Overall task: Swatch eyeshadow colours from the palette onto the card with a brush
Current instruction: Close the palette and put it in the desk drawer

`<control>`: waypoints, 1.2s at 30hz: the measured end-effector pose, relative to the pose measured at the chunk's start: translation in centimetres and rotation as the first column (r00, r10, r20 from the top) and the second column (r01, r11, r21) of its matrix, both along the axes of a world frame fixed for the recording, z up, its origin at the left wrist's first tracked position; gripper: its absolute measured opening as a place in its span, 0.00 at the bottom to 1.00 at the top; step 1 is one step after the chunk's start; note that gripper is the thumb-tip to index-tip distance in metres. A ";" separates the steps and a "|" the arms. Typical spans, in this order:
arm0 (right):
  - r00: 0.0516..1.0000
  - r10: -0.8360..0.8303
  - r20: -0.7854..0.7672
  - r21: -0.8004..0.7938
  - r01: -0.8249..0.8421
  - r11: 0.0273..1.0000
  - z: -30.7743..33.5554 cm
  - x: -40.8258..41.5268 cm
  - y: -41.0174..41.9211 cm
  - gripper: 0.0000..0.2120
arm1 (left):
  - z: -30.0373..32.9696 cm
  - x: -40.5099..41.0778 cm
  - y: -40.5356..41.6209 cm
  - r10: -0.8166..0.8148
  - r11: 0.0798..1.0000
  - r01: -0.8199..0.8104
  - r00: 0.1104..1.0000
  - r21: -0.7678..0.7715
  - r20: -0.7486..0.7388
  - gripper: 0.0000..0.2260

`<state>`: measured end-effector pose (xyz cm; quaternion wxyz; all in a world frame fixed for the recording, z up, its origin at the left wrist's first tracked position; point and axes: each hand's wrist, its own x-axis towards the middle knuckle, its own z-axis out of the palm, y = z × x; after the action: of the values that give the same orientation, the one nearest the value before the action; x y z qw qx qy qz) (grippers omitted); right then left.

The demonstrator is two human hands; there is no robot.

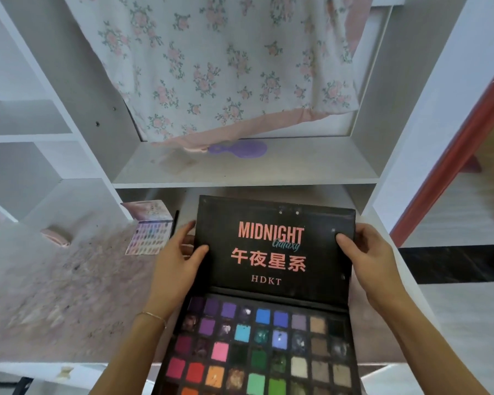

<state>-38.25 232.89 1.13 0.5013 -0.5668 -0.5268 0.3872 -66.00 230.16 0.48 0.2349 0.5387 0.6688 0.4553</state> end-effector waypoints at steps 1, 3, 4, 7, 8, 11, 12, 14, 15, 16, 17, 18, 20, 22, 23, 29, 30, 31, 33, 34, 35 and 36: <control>0.999 0.010 0.033 0.046 -0.012 0.999 0.5 0.0 0.0 0.06 | 0.4 0.0 0.2 0.017 0.999 -0.016 1.000 0.047 -0.020 0.20; 0.995 -0.017 0.094 0.118 0.006 0.993 1.4 0.0 0.4 0.08 | 1.4 -0.2 0.8 0.036 0.991 -0.031 0.999 0.132 -0.041 0.16; 0.993 -0.040 0.115 0.145 0.023 0.989 1.9 -0.1 0.9 0.08 | 1.9 -0.3 1.1 0.049 0.985 -0.041 0.998 0.165 -0.044 0.13; 0.993 -0.058 0.105 0.180 0.038 0.983 3.2 -0.2 2.5 0.08 | 3.3 -0.7 2.2 0.094 0.969 -0.083 0.995 0.232 -0.039 0.08; 0.992 -0.049 0.115 0.177 0.028 0.984 3.6 -0.3 2.9 0.08 | 3.7 -0.7 2.5 0.097 0.966 -0.083 0.994 0.246 -0.045 0.06; 0.992 -0.033 0.124 0.201 0.007 0.979 4.1 -0.7 2.9 0.08 | 4.2 -0.6 2.6 0.114 0.955 -0.094 0.992 0.281 -0.058 0.05; 0.994 -0.030 0.105 0.222 0.006 0.975 4.2 -0.9 2.5 0.09 | 4.0 -0.6 2.3 0.123 0.951 -0.103 0.991 0.293 -0.049 0.07; 0.998 0.000 0.069 0.252 -0.018 0.968 3.9 -0.9 1.2 0.10 | 3.6 -0.6 1.1 0.125 0.949 -0.115 0.992 0.292 -0.017 0.09; 0.997 0.028 0.078 0.255 -0.047 0.966 3.6 -0.8 0.4 0.11 | 3.2 -0.6 0.1 0.115 0.954 -0.108 0.993 0.280 -0.009 0.10; 0.991 0.066 0.112 0.252 -0.093 0.963 3.3 -0.7 -0.4 0.11 | 2.8 -0.6 -1.0 0.092 0.959 -0.086 0.996 0.270 -0.007 0.10; 0.980 0.108 0.165 0.246 -0.147 0.958 3.0 -0.4 -1.2 0.11 | 2.3 -0.7 -2.1 0.055 0.962 -0.052 0.998 0.266 -0.002 0.09; 0.960 0.147 0.237 0.239 -0.204 0.949 2.7 -0.1 -2.0 0.11 | 1.9 -1.0 -3.2 0.007 0.964 -0.007 1.000 0.267 0.001 0.08; 0.875 0.202 0.441 0.193 -0.312 0.930 1.8 0.2 -3.4 0.10 | 0.7 -1.3 -5.2 -0.074 0.969 0.084 0.996 0.232 -0.049 0.07; 0.766 0.218 0.605 0.131 -0.365 0.922 0.5 0.0 -4.5 0.09 | -0.7 -1.4 -6.7 -0.081 0.985 0.107 0.979 0.136 -0.187 0.08; 0.724 0.220 0.654 0.105 -0.374 0.921 -0.3 -0.3 -5.0 0.11 | -1.5 -1.2 -7.2 -0.077 0.991 0.104 0.961 0.090 -0.264 0.10; 0.364 0.293 0.884 -0.086 -0.489 0.868 -3.4 -1.6 -5.4 0.25 | -3.9 -0.1 -7.9 -0.250 0.968 0.191 0.771 -0.162 -0.586 0.25; 0.358 0.298 0.885 -0.097 -0.484 0.869 -3.4 -1.6 -4.9 0.25 | -4.0 -0.2 -7.3 -0.253 0.966 0.167 0.753 -0.196 -0.607 0.26; 0.358 0.308 0.881 -0.111 -0.478 0.871 -3.2 -1.7 -4.2 0.25 | -3.9 -0.2 -6.7 -0.250 0.965 0.140 0.752 -0.224 -0.609 0.26; 0.346 0.331 0.878 -0.144 -0.470 0.871 -2.7 -2.3 -3.1 0.24 | -3.4 0.4 -5.4 -0.241 0.960 0.094 0.759 -0.265 -0.604 0.25; 0.354 0.345 0.869 -0.157 -0.464 0.872 -2.4 -2.7 -2.8 0.23 | -3.2 0.9 -5.0 -0.222 0.963 0.071 0.761 -0.261 -0.609 0.24; 0.401 0.354 0.845 -0.150 -0.457 0.877 -2.0 -3.2 -2.9 0.23 | -3.0 1.4 -4.8 -0.189 0.972 0.053 0.763 -0.231 -0.618 0.23; 0.490 0.344 0.801 -0.106 -0.450 0.887 -1.8 -3.6 -3.4 0.22 | -2.8 2.0 -5.0 -0.145 0.984 0.042 0.768 -0.176 -0.624 0.21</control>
<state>-41.88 229.51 -0.63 0.1390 -0.5111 -0.8323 0.1635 -64.01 225.21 -2.33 0.0583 0.6738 0.7136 0.1826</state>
